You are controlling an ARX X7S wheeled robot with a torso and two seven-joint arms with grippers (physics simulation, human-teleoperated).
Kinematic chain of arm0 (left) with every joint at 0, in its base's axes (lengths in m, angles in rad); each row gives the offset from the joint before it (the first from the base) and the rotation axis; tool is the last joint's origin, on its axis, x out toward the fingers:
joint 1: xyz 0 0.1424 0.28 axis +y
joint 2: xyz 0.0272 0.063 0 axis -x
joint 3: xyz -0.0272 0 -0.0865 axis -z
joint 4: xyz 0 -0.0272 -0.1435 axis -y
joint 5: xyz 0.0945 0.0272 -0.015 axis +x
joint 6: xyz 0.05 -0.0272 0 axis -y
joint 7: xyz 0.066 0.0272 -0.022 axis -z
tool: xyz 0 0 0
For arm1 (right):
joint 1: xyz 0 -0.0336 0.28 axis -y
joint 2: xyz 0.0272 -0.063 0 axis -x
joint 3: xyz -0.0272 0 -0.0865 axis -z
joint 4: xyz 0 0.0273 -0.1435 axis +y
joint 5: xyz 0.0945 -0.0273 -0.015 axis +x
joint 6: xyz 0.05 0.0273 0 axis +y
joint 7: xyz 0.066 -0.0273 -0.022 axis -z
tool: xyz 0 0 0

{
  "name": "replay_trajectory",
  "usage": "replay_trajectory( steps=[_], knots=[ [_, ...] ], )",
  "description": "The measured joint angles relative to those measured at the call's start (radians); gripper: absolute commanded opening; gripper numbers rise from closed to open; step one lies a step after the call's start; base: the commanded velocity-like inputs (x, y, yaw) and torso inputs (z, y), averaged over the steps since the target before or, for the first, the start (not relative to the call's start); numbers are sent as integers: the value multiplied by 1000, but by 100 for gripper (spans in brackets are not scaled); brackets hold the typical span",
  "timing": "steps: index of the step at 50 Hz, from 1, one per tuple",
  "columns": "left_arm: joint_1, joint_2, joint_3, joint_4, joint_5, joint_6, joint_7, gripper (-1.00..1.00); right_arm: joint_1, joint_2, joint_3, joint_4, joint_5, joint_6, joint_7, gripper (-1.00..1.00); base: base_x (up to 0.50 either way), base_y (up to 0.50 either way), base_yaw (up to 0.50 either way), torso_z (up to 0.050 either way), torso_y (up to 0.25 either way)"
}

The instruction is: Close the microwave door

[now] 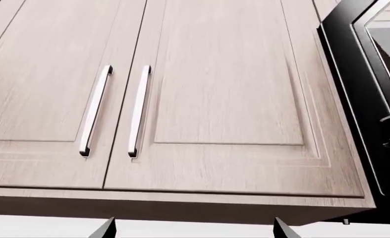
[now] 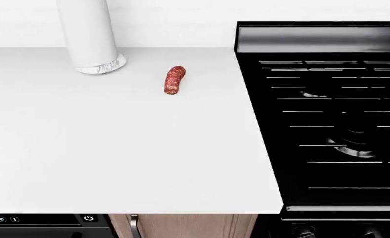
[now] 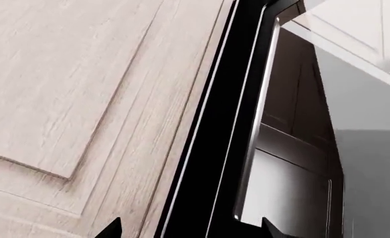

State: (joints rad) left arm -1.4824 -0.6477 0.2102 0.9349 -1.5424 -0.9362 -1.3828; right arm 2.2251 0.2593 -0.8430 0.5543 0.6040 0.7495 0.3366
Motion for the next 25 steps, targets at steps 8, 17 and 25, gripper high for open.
replay_trajectory(
  steps=[8,17,25],
  knots=[
    [3,2,3,0,4,3,1,100,-4,-4,-3,90,-23,-52,-30,100,0,0,0,0,0],
    [6,0,5,2,4,5,2,100,5,-26,-10,232,-54,-134,-78,100,0,0,0,0,0],
    [10,-1,7,4,10,7,6,100,37,-68,-12,418,-84,-245,-147,100,0,0,0,0,0]
  ],
)
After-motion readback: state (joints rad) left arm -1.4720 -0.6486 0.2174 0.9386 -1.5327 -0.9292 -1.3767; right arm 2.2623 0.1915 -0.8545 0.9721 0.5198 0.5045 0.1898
